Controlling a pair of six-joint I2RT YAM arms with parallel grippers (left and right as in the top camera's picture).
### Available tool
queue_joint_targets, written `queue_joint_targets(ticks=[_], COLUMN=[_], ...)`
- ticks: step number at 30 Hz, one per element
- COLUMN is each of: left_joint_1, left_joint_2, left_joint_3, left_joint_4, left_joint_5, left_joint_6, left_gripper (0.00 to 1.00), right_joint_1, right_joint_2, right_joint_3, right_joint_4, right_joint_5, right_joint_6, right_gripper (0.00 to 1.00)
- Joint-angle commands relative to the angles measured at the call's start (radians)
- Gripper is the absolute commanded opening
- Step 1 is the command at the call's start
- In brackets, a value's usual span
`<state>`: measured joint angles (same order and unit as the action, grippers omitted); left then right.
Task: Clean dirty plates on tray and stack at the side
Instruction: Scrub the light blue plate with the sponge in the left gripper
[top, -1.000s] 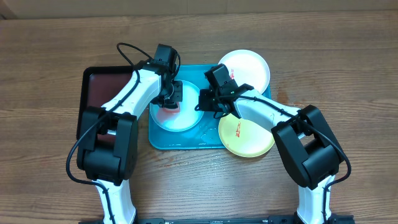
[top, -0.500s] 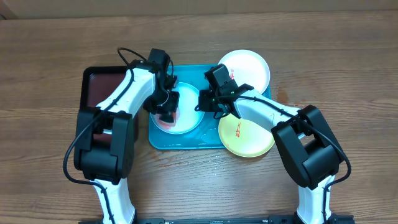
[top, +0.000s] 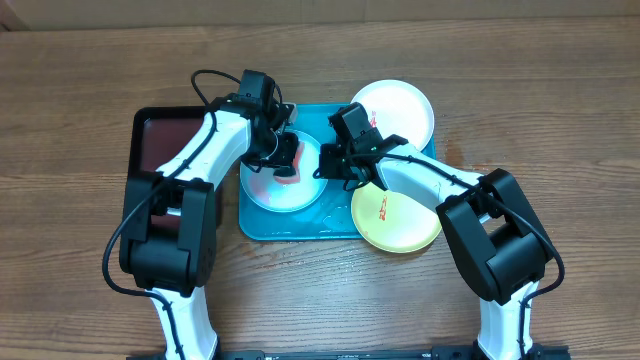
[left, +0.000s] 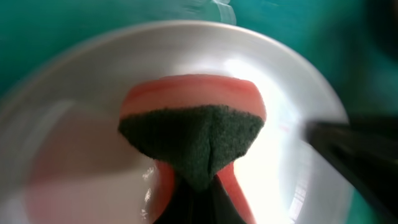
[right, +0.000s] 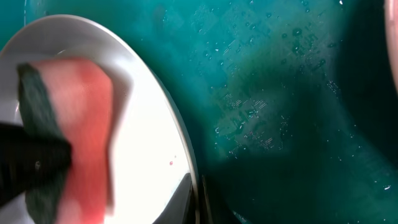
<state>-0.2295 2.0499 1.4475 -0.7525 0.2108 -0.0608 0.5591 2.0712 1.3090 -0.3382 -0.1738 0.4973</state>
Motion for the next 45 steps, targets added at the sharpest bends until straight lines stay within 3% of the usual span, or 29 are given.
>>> queue_joint_targets(ticks=[1,5,11,15,21,24,31,37,45], left_joint_1=[-0.002,-0.009,-0.034,-0.049,-0.053,-0.053,-0.051,-0.039,0.022], left_joint_2=[0.003,0.003,0.003,0.003,0.003,0.003,0.003,0.003,0.003], left_joint_3=[-0.004,-0.004,0.003,0.011,0.014,0.014,0.014,0.03,0.348], left_joint_4=[-0.01,-0.09,-0.227,-0.287,-0.276,-0.24,-0.082,0.029,-0.248], left_joint_5=[-0.336,-0.502,-0.452,-0.319,0.081,0.15,0.085,-0.275,-0.296], left_joint_6=[-0.157,-0.265,-0.268,-0.223,0.004,0.04,0.003,-0.217,-0.231], left_gripper=[0.04,0.04,0.04,0.04,0.04,0.04,0.04,0.04,0.04], right_joint_1=[0.006,0.006,0.006,0.006,0.006,0.006,0.006,0.006,0.006], right_joint_2=[0.009,0.009,0.009,0.009,0.009,0.009,0.009,0.009,0.009], right_joint_3=[0.021,0.021,0.021,0.021,0.021,0.021,0.021,0.021,0.021], right_joint_4=[0.004,0.005,0.011,0.011,0.011,0.011,0.007,-0.001,-0.01], right_joint_5=[-0.007,-0.006,-0.006,-0.007,-0.007,-0.007,-0.007,-0.006,-0.007], right_joint_6=[0.005,0.006,0.009,0.01,0.013,0.013,0.013,0.028,0.032], right_gripper=[0.04,0.04,0.04,0.04,0.04,0.04,0.04,0.04,0.04])
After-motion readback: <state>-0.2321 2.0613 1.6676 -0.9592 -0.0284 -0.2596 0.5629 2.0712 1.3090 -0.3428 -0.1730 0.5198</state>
